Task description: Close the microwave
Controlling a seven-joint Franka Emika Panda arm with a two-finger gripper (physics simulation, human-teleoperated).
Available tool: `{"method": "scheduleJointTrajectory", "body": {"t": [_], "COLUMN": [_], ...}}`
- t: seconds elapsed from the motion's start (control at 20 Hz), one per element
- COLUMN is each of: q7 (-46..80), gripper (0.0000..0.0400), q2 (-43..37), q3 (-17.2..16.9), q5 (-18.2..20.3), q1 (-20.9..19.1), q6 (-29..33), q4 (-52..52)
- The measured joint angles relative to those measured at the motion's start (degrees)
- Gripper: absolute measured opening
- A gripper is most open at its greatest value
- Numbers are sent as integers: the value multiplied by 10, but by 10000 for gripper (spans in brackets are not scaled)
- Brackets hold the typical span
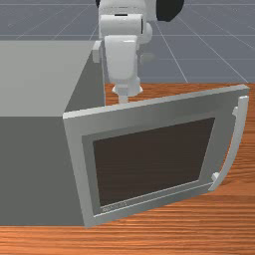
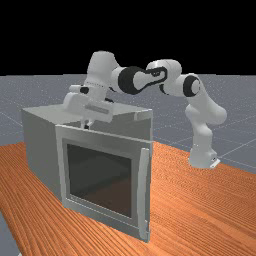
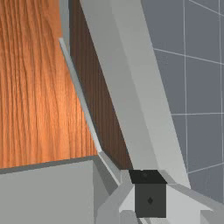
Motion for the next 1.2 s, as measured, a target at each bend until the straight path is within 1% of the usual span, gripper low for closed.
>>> {"method": "scheduleJointTrajectory", "body": {"t": [0.05, 0.1, 0.15, 0.2, 0.35, 0.4, 0.45, 0.6, 0.65, 0.7, 0.75, 0.8, 0.9, 1.05, 1.2], "q7": [2, 2, 2, -12, 1, -4, 1, 1, 1, -15, 0, 2, 0, 1, 19], "gripper": [0, 0, 0, 0, 0, 0, 0, 1, 0, 0, 1, 0, 0, 0, 0], "q2": [-7, 3, -5, -24, -33, -25, -43, -61, -62, -56, -61, -59, -52, -31, -35], "q3": [-6, -6, -6, -2, -6, 2, -5, -5, -5, 0, -5, -4, 2, 2, 0], "q5": [-11, -11, -11, -9, -11, 2, -10, -11, -11, -7, -11, -9, 1, 3, -5], "q1": [5, 5, 6, 2, 5, -1, 5, 5, 5, 0, 5, 5, 1, 1, 14], "q6": [2, -18, 5, 52, 91, 74, 122, 177, 178, 155, 173, 163, 125, 49, 49], "q4": [5, 29, 2, -45, -69, -52, -92, -135, -137, -121, -135, -127, -89, 9, 12]}}
